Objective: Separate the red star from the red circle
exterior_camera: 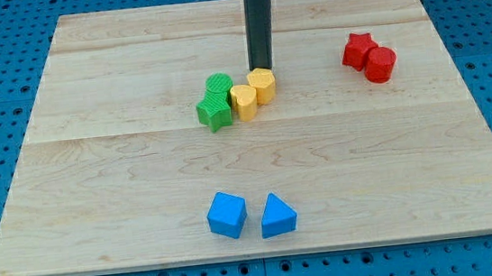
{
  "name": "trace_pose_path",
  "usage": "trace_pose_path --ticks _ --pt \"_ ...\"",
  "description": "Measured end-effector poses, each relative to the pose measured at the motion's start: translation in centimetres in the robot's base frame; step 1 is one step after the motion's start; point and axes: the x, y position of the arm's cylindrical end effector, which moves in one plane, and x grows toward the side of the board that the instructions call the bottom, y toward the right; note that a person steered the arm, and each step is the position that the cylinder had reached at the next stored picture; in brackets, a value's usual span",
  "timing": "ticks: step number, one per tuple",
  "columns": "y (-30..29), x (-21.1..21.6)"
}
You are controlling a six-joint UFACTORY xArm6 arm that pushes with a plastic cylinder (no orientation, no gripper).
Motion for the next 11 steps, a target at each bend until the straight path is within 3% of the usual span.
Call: trace_pose_path --ticks 1,2,4,5,6,8,11 --pt "0.1 0.0" --pt "4.4 -0.3" --pt "9.2 -5.4" --pt "15.4 -5.3" --pt "17.3 -1.8" --pt "14.3 1.2" --pt "10.0 -0.3"
